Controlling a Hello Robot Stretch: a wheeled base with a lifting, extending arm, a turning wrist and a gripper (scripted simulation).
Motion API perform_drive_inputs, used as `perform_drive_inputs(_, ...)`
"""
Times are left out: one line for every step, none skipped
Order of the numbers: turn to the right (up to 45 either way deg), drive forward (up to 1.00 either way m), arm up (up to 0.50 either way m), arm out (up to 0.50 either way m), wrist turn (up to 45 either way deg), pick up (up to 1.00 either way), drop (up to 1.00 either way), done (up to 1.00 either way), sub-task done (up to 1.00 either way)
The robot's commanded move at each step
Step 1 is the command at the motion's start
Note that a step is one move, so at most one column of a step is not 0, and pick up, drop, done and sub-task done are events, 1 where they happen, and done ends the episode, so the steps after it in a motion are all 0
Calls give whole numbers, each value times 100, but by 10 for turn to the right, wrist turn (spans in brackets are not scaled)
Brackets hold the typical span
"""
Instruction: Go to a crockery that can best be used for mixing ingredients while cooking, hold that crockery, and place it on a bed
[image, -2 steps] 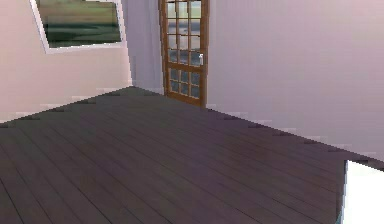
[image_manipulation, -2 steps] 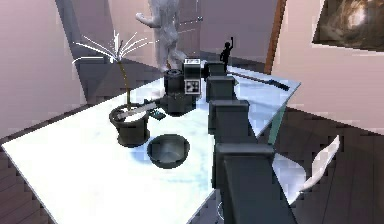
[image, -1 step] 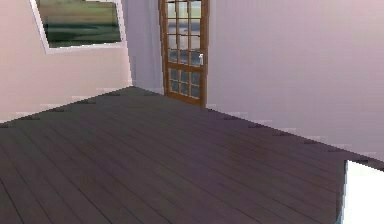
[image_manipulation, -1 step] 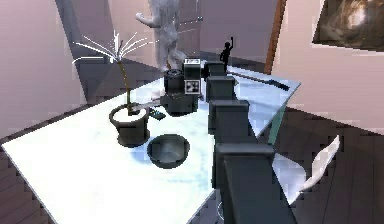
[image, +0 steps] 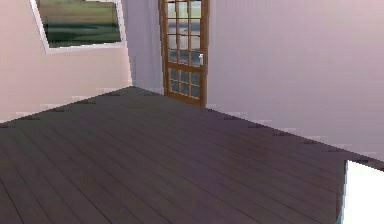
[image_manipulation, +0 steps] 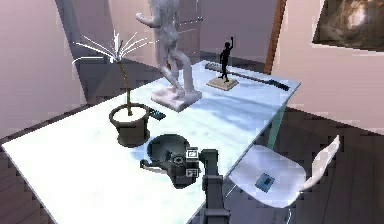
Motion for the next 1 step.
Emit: perform_drive_inputs(0, 0, 0, 0, 0, 100, 0, 0, 0)
